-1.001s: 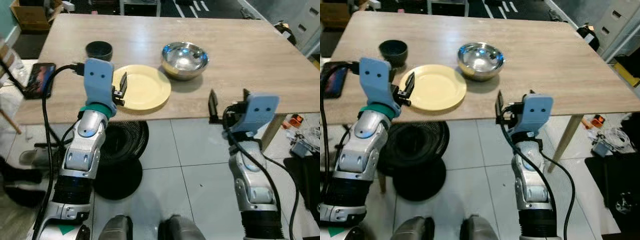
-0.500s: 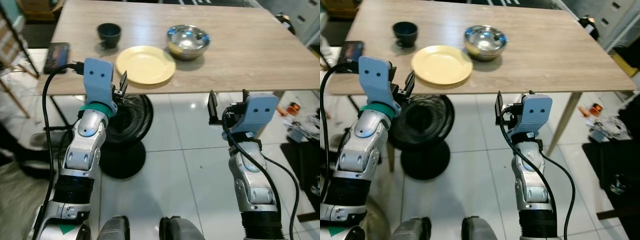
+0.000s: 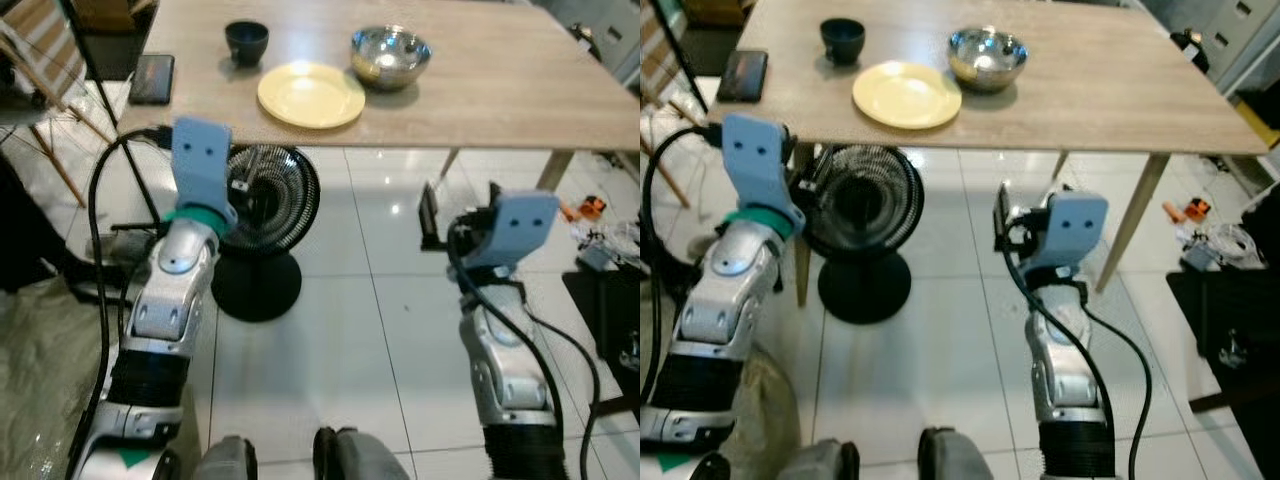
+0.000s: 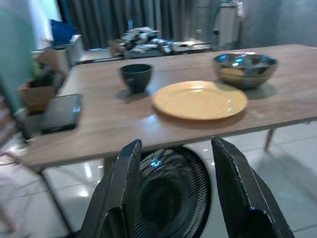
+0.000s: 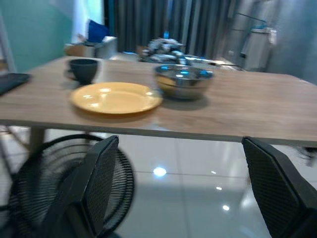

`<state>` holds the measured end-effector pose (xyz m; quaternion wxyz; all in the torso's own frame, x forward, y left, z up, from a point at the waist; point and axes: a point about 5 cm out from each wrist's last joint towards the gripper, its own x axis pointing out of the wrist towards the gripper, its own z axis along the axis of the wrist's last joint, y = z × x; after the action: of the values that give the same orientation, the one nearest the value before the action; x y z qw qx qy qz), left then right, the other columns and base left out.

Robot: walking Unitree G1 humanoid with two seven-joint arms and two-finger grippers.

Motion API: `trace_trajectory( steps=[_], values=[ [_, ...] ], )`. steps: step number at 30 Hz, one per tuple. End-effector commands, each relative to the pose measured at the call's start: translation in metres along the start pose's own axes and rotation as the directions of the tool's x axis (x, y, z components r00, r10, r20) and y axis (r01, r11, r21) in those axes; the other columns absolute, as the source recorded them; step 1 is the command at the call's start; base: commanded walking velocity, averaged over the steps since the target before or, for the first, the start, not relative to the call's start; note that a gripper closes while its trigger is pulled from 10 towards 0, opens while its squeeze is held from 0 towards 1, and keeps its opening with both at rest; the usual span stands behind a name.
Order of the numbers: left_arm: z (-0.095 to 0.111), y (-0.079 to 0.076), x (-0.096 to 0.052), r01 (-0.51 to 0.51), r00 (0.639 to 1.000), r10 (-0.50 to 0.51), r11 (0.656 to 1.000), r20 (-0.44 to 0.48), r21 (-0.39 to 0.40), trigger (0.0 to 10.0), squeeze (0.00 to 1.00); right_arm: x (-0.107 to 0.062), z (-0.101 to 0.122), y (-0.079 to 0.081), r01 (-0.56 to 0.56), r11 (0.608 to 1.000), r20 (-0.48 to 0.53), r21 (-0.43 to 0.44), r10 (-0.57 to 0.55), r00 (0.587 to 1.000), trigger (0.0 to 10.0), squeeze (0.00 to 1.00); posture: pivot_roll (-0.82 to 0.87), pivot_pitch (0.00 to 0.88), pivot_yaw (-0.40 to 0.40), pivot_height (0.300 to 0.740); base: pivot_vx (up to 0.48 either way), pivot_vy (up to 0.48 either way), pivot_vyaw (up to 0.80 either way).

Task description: Setting the table

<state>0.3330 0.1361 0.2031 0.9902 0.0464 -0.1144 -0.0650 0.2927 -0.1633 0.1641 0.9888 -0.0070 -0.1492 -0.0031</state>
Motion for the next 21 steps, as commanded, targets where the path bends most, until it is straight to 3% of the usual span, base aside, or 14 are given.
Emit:
trace_trajectory(
  steps=[1,21],
  values=[
    [-0.0041,-0.0030,-0.0008,0.007,1.000,-0.007,1.000,-0.016,0.001,10.0,0.00,-0.0018,-0.0014,-0.0049,0.012,1.000,-0.007,-0.012,-0.013,1.000,10.0,0.00,-0.01,0.013,-0.002,0.740,-0.289,0.000,0.00],
    [-0.0042,-0.0041,-0.0013,0.010,1.000,-0.010,1.000,-0.018,-0.001,10.0,0.00,-0.0037,-0.0025,-0.0048,0.014,1.000,-0.014,-0.012,-0.014,1.000,10.0,0.00,-0.01,0.022,-0.001,0.740,-0.291,0.000,0.00]
  ],
)
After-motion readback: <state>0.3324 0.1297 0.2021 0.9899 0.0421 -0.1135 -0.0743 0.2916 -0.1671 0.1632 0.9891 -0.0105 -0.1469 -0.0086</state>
